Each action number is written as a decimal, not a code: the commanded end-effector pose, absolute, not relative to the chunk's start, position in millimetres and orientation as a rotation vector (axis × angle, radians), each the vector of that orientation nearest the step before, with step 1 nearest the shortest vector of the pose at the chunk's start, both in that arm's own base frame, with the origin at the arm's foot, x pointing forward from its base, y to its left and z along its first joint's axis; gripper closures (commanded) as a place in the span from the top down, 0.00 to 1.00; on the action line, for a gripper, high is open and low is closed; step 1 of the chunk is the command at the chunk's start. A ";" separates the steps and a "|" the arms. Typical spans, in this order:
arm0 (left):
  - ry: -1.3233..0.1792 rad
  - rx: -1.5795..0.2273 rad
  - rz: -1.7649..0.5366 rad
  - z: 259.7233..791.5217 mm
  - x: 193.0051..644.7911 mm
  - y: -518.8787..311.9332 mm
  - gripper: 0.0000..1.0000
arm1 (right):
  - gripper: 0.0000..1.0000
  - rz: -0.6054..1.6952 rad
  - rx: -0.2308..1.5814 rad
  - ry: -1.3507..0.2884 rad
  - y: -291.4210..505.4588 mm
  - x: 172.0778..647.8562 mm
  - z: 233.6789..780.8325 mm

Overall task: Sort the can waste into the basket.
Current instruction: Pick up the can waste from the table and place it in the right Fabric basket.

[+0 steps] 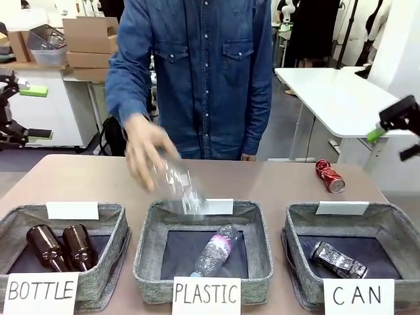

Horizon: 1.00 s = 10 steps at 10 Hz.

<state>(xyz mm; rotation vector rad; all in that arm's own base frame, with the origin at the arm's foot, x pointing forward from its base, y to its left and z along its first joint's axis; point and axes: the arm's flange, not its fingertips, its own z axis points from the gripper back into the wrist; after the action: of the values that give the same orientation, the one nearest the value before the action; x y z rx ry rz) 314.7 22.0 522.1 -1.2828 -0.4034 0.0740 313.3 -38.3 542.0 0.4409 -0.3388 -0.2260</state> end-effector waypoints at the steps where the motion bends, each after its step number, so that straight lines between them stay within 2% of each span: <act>1: -0.402 -1.274 0.061 522.7 312.8 23.2 1.00 | 1.00 -0.138 0.552 -0.372 -37.6 316.6 544.4; 3: -0.402 -1.274 0.061 522.7 312.8 23.2 1.00 | 1.00 -0.138 0.552 -0.372 -37.6 316.6 544.4; 4: -0.402 -1.274 0.061 522.7 312.8 23.2 1.00 | 1.00 -0.193 0.482 -0.346 -37.5 311.7 544.9; 5: -0.402 -1.274 0.061 522.7 312.8 23.2 1.00 | 1.00 -0.146 0.461 -0.265 -35.4 343.8 545.6; 7: -0.402 -1.274 0.061 522.7 312.8 23.2 1.00 | 1.00 -0.164 0.404 -0.240 -36.4 425.7 538.2; 10: -0.402 -1.274 0.061 522.7 312.8 23.2 1.00 | 1.00 -0.242 0.231 -0.143 -13.5 531.4 481.7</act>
<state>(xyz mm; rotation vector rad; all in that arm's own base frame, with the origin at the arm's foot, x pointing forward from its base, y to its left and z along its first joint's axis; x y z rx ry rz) 314.8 22.1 521.8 -1.2817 -0.4028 0.0748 502.0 -16.8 478.1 0.3148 -0.1771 -0.1820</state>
